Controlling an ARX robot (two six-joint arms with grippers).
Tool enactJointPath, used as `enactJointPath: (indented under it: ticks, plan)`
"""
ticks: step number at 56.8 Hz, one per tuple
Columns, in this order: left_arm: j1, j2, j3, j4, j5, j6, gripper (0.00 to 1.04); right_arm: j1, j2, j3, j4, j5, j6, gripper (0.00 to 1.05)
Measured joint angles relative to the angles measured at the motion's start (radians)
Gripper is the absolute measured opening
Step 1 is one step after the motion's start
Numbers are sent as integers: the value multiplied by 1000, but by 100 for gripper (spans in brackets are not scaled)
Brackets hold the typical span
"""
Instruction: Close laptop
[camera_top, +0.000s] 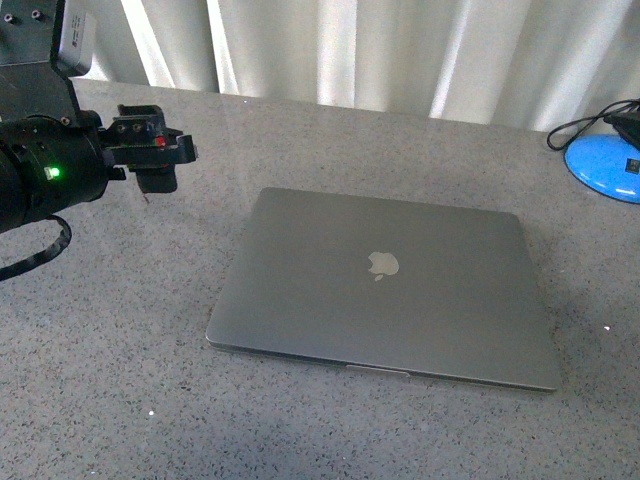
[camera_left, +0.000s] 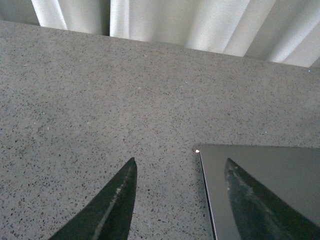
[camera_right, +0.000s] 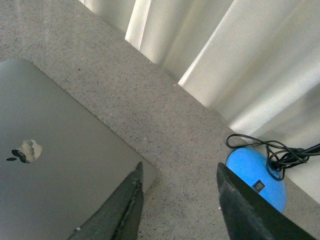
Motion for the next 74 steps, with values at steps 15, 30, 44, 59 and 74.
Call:
enactJointPath:
  ticks: [15,30,44,59,74]
  plan:
    - [17,-4,-158,353,-195,57,4,9,-75,-197,478,279,409,14]
    - [19,-8,-183,355,-191,57,4,-56,-264,-323,400,227,473,1]
    - [151,-569,-558,261,-90,98,4,-58,-463,-397,270,225,486,1]
    - [177,-880,-639,54,-65,109,4,-58,-668,-432,111,225,490,1]
    - [177,-1213,-645,-265,-63,111,4,-58,-870,-441,-60,226,490,1]
